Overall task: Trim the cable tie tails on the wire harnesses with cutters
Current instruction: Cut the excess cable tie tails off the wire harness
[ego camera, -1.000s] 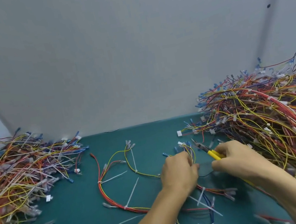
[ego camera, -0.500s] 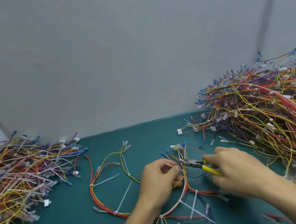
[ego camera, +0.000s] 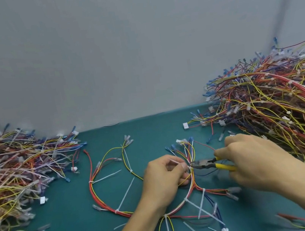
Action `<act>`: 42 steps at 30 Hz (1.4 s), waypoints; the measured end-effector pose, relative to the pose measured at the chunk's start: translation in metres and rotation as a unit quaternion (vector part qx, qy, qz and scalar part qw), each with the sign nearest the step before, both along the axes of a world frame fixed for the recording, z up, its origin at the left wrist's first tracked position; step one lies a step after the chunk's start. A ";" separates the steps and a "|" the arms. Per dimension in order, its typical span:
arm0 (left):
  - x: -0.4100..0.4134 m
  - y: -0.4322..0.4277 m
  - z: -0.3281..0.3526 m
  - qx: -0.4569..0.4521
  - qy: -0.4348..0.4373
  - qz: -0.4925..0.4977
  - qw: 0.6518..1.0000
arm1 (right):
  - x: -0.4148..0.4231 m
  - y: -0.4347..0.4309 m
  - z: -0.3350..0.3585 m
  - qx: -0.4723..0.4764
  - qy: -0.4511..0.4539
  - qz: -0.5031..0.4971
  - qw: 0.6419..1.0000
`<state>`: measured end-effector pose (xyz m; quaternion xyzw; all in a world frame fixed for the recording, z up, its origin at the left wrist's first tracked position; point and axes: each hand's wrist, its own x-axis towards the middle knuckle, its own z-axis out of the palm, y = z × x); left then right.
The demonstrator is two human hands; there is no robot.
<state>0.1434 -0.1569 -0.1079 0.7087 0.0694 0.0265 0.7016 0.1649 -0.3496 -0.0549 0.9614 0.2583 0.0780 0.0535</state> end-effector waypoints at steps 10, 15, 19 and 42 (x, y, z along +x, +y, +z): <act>0.001 0.000 -0.001 0.009 -0.006 0.003 1.000 | -0.006 0.008 0.006 -0.056 0.007 0.001 0.998; 0.000 -0.001 0.000 0.003 -0.004 0.002 1.000 | -0.008 0.009 0.006 -0.054 0.018 -0.009 0.998; 0.000 -0.001 0.001 -0.001 -0.003 0.000 1.000 | -0.009 0.010 0.007 -0.051 0.032 -0.014 0.998; 0.001 -0.002 0.001 0.025 0.007 0.002 1.000 | -0.005 0.010 0.000 -0.059 0.034 -0.004 0.998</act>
